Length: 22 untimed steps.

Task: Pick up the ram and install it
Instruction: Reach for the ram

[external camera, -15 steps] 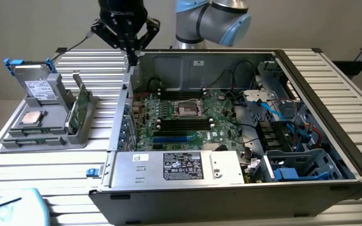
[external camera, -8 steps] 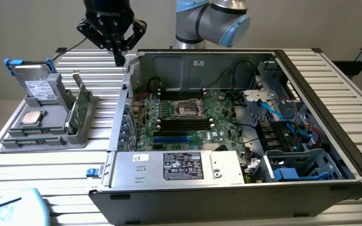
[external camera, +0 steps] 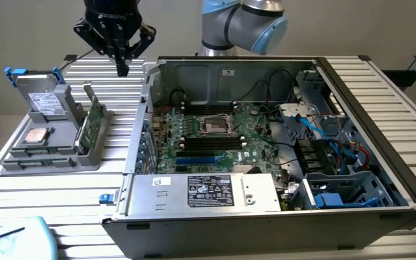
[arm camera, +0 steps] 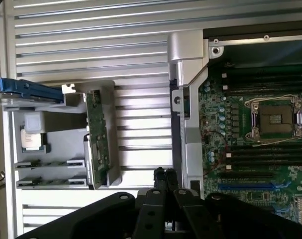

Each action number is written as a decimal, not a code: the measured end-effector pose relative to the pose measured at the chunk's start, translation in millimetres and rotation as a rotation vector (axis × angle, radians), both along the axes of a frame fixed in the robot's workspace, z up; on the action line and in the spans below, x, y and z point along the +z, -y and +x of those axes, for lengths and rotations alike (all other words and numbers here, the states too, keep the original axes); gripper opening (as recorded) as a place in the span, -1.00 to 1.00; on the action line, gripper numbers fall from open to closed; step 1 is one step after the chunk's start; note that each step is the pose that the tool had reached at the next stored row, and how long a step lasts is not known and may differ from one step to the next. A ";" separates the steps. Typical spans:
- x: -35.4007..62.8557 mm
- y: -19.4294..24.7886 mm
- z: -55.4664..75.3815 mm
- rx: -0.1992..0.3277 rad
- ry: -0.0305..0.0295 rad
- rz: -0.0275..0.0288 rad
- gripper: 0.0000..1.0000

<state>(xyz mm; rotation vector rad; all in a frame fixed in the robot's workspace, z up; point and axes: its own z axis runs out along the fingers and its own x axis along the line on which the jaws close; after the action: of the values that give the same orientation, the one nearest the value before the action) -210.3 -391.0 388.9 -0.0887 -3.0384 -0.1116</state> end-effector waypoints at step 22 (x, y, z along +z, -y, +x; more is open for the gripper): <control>-4.0 -0.1 -63.4 0.056 -0.0054 -0.0052 -0.79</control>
<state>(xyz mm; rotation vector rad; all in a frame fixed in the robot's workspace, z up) -273.7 -391.0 384.9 -0.0042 -3.0329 -0.0989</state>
